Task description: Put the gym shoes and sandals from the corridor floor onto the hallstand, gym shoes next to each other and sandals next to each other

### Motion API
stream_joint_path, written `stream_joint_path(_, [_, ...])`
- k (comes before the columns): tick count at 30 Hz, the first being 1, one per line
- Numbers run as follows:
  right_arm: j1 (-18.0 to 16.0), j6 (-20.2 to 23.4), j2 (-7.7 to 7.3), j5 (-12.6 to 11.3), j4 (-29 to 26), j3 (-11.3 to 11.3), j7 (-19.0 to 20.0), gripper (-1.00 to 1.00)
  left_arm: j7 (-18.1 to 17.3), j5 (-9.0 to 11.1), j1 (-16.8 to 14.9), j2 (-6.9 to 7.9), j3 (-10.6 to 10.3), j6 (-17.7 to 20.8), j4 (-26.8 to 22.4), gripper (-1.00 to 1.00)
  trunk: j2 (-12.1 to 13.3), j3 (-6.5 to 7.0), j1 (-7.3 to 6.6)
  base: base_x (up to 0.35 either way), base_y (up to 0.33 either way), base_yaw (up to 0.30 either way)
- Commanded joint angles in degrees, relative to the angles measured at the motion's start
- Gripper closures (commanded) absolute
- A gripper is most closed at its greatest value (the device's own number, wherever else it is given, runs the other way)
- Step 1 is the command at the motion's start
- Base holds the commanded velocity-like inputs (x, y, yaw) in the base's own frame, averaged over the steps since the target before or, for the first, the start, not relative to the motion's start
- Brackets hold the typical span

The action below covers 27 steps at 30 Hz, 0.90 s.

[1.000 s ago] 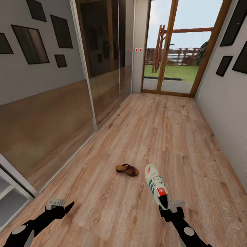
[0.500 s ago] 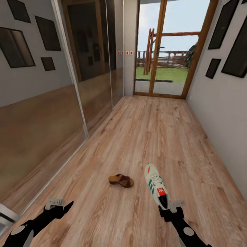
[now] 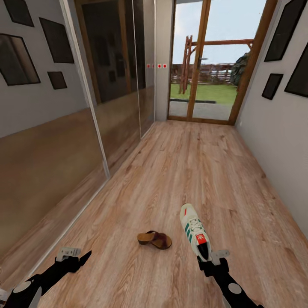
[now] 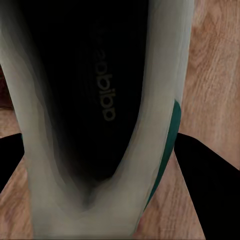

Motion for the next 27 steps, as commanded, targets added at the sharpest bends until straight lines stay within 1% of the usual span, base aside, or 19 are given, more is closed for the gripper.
stream_joint_path(1, [-0.03, -0.13, -0.05, 0.13, 0.00, 0.05, -0.02, 1.00, -0.29, 0.50, -0.03, -0.01, 0.08, 0.36, 0.04, -1.00, -0.02, -0.05, 0.01, 0.171, 0.279, -0.232])
stream_joint_path(16, [-0.03, -0.13, -0.05, 0.09, -0.03, 0.01, -0.02, 1.00, -0.31, 0.44, -0.03, -0.01, 0.08, 0.30, 0.04, -1.00, -0.02, -0.05, 0.01, 0.210, 0.259, -0.256])
stream_joint_path(27, [-0.03, -0.13, -0.05, 0.04, -0.09, 0.01, -0.02, 1.00, -0.36, 0.44, -0.03, 0.07, 0.08, 0.30, 0.04, -1.00, -0.02, -0.05, 0.01, 0.025, 0.023, -0.262])
